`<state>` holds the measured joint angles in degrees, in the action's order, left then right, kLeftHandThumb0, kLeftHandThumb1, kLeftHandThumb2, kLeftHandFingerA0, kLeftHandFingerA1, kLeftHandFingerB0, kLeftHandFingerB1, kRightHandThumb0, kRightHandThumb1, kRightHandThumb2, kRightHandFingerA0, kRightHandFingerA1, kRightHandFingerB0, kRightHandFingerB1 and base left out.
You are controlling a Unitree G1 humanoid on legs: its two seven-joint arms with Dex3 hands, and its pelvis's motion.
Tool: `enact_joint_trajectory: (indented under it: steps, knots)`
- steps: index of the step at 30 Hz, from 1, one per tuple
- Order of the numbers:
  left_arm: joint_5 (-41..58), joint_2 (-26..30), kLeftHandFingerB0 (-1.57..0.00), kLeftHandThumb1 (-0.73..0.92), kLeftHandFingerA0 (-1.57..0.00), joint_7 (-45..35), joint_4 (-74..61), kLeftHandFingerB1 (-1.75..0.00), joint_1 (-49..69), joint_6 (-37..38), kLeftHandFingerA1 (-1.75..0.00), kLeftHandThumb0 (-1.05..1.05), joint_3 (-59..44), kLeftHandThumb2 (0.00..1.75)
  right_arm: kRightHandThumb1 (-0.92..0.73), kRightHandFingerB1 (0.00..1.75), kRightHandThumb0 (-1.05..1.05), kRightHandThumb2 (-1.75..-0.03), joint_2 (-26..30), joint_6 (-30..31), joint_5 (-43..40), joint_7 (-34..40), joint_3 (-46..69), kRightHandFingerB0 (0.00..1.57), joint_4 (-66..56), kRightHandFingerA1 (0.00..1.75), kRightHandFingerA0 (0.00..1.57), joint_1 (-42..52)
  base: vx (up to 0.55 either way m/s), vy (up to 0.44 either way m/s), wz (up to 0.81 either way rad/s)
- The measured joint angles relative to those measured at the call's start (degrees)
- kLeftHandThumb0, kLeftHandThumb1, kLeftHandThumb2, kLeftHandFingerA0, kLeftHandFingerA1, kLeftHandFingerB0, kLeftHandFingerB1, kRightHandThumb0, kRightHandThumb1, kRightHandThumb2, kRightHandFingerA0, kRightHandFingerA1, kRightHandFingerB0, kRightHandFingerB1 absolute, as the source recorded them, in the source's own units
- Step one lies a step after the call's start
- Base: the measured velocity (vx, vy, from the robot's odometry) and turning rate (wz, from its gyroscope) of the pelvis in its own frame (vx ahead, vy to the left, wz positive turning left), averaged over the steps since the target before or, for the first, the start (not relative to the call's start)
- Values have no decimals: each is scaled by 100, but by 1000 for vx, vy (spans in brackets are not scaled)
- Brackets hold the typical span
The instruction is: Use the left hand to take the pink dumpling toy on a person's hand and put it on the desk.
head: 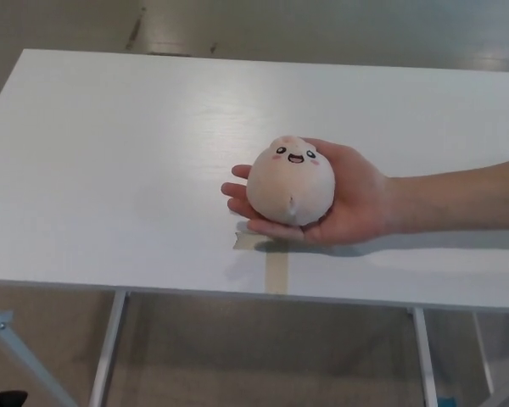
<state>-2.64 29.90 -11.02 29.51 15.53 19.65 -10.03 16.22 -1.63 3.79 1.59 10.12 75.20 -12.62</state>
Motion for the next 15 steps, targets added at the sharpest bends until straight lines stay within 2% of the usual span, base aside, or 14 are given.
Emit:
enact_joint_trajectory:
  steps: [11, 15]
  knots:
    - [628, 11, -53, 49, -69, -323, -2484, -42, 1676, 237, -51, -28, -826, 54, -68, 41, -22, -60, -2, 1, 5, 0, -16, 53, -1, 46, 69, -7, 0, 0, 0]
    - [921, 10, -53, 48, -64, -413, -3304, -42, 2036, 335, -51, -28, -1179, 54, -68, 41, -23, -60, -2, 1, 7, 0, -21, 52, -1, 46, 69, -7, 0, 0, 0]
